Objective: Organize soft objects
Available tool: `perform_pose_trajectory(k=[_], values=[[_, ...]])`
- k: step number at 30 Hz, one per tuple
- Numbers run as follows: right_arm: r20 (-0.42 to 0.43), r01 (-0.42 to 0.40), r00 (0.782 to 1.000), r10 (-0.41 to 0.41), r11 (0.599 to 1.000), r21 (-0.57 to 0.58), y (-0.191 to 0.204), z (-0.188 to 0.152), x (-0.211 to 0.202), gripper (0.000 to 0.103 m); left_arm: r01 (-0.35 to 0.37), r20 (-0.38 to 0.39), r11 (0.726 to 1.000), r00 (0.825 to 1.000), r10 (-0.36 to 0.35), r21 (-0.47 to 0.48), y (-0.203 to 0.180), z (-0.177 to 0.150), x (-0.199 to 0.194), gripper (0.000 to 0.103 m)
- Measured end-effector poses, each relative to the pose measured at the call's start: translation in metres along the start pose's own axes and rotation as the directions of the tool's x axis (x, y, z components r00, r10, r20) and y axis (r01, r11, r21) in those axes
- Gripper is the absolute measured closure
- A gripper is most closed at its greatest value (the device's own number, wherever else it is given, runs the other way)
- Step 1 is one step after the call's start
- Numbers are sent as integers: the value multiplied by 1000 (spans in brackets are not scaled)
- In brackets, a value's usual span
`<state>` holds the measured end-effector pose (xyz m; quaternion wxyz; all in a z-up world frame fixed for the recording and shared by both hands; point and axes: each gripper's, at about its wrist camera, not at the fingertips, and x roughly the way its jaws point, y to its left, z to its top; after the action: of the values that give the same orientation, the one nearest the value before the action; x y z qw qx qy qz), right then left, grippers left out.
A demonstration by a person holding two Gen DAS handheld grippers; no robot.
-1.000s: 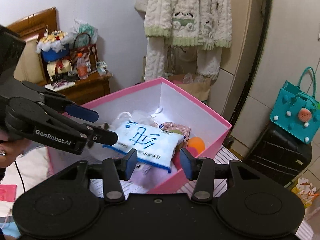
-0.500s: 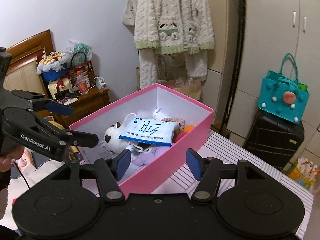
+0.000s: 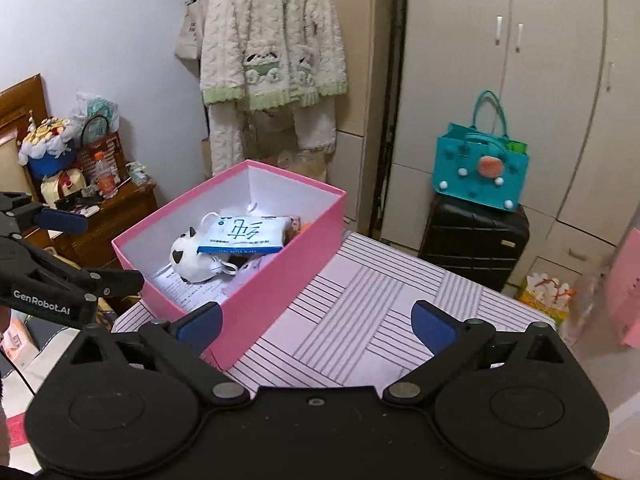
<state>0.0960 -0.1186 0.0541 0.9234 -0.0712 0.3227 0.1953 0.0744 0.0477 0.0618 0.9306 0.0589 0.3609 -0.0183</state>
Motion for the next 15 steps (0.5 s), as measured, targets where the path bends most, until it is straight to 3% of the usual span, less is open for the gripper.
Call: perform_pose_trajectory(k=[7, 15], values=[[92, 62, 994, -66, 997, 47, -3, -29, -34, 1, 21, 34, 1000, 999, -21, 15, -13, -14, -12, 0], [82, 132, 987, -141, 986, 104, -1, -51, -54, 1, 53, 39, 999, 998, -53, 1, -27, -27, -14, 0]])
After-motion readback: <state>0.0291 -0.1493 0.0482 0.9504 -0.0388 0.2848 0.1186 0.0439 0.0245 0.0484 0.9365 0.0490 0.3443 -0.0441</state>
